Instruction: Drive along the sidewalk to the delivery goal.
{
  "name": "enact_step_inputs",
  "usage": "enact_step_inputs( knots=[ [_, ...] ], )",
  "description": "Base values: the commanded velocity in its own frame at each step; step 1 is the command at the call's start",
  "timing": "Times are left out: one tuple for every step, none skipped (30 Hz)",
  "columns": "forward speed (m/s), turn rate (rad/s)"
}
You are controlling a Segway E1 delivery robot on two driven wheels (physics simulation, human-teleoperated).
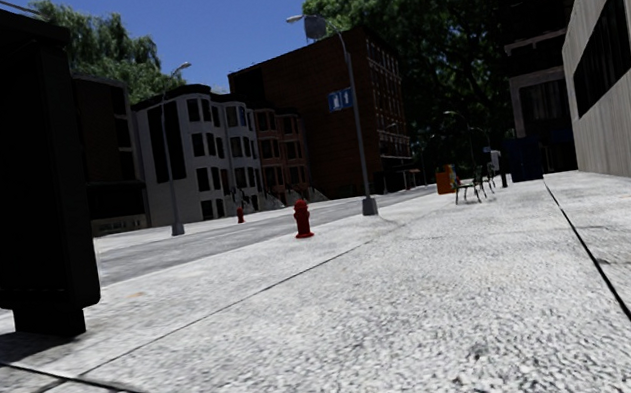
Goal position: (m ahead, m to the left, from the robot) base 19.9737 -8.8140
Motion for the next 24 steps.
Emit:
enact_step_inputs(
  knots=[
    [2.00, 0.46],
    [2.00, 0.00],
    [2.00, 0.00],
    [2.00, 0.00],
    [2.00, 0.00],
    [2.00, 0.00],
    [2.00, 0.00],
    [2.00, 0.00],
    [2.00, 0.00],
    [2.00, 0.00],
    [2.00, 0.00],
    [2.00, 0.00],
    [2.00, 0.00],
    [2.00, 0.00],
    [2.00, 0.00],
    [2.00, 0.00],
    [2.00, 0.00],
    [2.00, 0.00],
    [2.00, 0.00],
    [2.00, 0.00],
    [2.00, 0.00],
    [2.00, 0.00],
    [2.00, 0.00],
    [2.00, 0.00]
  ],
)
